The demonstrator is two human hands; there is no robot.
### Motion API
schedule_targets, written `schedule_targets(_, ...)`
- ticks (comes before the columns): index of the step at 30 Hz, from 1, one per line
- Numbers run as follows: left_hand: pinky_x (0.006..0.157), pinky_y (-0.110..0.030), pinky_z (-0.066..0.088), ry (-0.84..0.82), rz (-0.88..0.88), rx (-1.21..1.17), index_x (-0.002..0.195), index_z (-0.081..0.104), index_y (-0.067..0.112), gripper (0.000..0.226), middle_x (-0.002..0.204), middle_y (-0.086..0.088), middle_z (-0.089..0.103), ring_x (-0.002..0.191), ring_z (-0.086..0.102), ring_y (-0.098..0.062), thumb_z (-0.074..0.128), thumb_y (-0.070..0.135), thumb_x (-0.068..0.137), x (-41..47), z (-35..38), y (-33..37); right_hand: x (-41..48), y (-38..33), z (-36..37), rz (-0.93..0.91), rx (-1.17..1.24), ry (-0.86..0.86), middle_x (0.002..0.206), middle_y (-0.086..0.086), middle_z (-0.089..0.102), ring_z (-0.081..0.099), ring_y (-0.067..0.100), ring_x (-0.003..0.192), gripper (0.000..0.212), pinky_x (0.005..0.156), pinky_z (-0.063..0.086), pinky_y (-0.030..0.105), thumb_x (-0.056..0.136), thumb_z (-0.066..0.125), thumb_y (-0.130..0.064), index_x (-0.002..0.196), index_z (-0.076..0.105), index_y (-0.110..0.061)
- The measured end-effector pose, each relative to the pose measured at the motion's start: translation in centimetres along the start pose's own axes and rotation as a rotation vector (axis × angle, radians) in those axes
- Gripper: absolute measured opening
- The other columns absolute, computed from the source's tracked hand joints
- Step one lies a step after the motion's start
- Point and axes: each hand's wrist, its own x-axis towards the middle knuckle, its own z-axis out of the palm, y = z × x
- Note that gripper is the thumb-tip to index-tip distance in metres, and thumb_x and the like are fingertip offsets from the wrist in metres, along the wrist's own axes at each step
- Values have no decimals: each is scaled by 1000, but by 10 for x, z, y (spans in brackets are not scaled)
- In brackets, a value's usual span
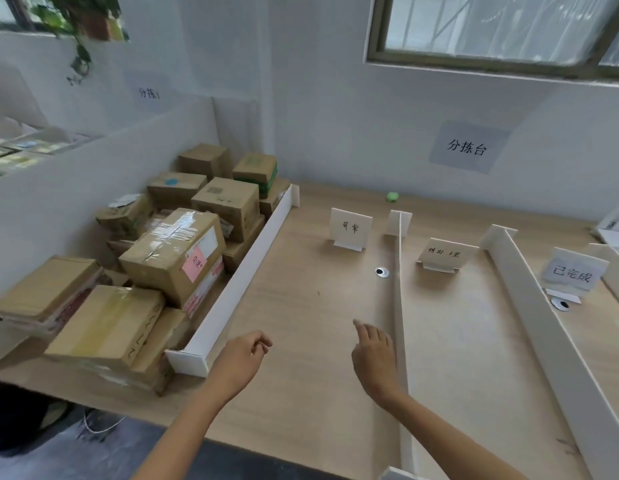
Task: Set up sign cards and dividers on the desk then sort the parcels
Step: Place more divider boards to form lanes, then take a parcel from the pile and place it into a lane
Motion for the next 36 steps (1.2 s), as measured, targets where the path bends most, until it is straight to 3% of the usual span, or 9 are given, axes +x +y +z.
schedule_targets(5, 80, -31, 51, 83, -21, -48, 81, 60, 32, 32, 86, 7, 67, 87, 62, -13, 43, 6, 89, 31, -53, -46, 33, -113, 7, -102, 191, -133, 113, 7, 61, 55, 29, 105, 42, 89, 43, 37, 87, 41, -6, 126, 52, -13)
schedule_targets(10, 70, -26, 50, 163, -56, -127, 78, 63, 30, 32, 86, 4, 68, 81, 63, -11, 45, 6, 89, 72, -116, -92, 75, -221, 45, -36, 290, -241, 118, 8, 60, 56, 25, 107, 33, 86, 49, 37, 93, 39, -16, 125, 48, -15)
schedule_targets(16, 59, -10, 40, 157, -56, -172, 89, 64, 21, 27, 83, 6, 66, 76, 60, -1, 42, 6, 94, 114, -167, -144, 109, -303, 106, 206, 312, -455, 140, 12, 44, 51, 29, 121, 67, 95, 45, 39, 96, 37, -46, 150, 10, -16)
schedule_targets(18, 61, -11, 40, 132, -51, -195, 86, 64, 21, 29, 80, 5, 66, 75, 60, 0, 42, 3, 93, 122, -170, -158, 111, -316, 124, 261, 285, -531, 139, 16, 42, 52, 32, 119, 77, 93, 45, 39, 94, 36, -54, 150, -4, -20)
schedule_targets(20, 64, -14, 41, 104, -57, -209, 81, 63, 25, 32, 79, 9, 66, 78, 59, 1, 42, 3, 93, 127, -169, -173, 110, -326, 139, 266, 254, -585, 134, 18, 44, 55, 33, 113, 83, 88, 45, 39, 94, 40, -51, 148, -16, -22)
schedule_targets(24, 65, -9, 41, 57, -63, -213, 83, 64, 27, 33, 82, 10, 67, 82, 60, 0, 42, 3, 93, 135, -165, -195, 112, -331, 163, 214, 180, -630, 131, 16, 49, 59, 32, 108, 97, 84, 45, 38, 90, 50, -21, 134, -36, -24)
schedule_targets(26, 66, -10, 42, 38, -66, -217, 85, 65, 26, 33, 84, 8, 67, 83, 60, 0, 42, 3, 93, 136, -165, -201, 109, -331, 162, 256, 149, -632, 126, 17, 51, 58, 33, 106, 92, 76, 43, 36, 90, 50, -15, 144, -24, -25)
schedule_targets(30, 72, -22, 47, 58, -51, -209, 86, 66, 25, 33, 84, 7, 68, 85, 61, -5, 42, 3, 92, 140, -171, -202, 103, -312, 138, 342, 200, -502, 120, 12, 50, 57, 31, 104, 53, 83, 49, 38, 92, 36, -14, 143, 22, -19)
schedule_targets(36, 73, -21, 49, 62, -10, -181, 87, 66, 22, 32, 82, 7, 68, 81, 63, -5, 41, 3, 92, 136, -179, -178, 103, -261, 90, 336, 127, -276, 120, 9, 45, 56, 28, 89, 54, 69, 44, 33, 94, 34, -5, 145, 21, -14)
